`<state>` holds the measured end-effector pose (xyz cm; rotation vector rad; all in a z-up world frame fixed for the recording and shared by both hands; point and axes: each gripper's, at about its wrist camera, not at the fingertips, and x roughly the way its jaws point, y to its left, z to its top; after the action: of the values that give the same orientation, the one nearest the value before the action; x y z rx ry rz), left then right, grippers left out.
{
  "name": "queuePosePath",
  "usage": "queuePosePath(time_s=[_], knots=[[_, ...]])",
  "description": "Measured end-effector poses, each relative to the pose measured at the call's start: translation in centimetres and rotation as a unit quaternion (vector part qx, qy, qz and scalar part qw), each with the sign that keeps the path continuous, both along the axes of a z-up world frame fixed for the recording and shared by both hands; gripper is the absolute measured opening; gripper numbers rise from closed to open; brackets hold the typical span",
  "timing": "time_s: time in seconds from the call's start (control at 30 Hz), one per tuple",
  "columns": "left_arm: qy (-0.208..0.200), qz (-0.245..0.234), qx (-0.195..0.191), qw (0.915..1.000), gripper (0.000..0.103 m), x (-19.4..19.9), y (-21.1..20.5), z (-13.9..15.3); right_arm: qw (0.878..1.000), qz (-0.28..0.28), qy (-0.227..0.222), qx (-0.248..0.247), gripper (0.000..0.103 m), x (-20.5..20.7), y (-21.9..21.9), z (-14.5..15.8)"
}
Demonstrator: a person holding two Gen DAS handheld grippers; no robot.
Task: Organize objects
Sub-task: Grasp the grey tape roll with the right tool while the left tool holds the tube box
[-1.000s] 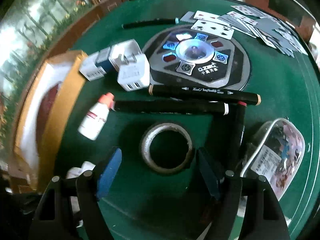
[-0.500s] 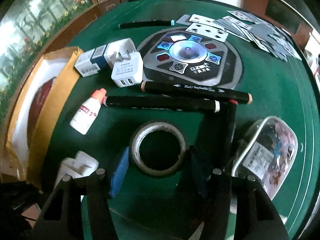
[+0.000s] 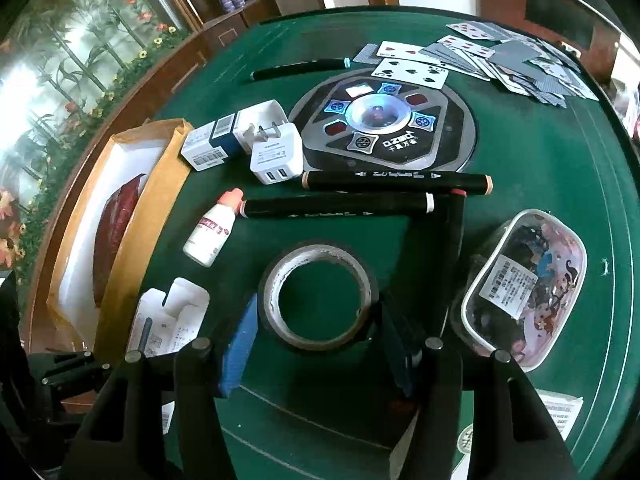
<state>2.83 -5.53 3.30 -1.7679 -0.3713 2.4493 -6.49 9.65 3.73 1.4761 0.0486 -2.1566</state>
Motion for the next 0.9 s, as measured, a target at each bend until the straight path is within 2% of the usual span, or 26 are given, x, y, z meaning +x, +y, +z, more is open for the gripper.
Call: queuePosePath(time_s=[0.53,0.9], knots=[[0.021,0.007,0.002,0.9997,0.019,0.7,-3.1,2.8,1.000,0.000,0.001,-0.014,0.059,1.3,-1.5,1.3],[0.032,0.011,0.007,0.9994,0.019,0.6,-6.1,4.2,1.000,0.004,0.005,-0.026,0.059,2.1,-4.4,2.3]])
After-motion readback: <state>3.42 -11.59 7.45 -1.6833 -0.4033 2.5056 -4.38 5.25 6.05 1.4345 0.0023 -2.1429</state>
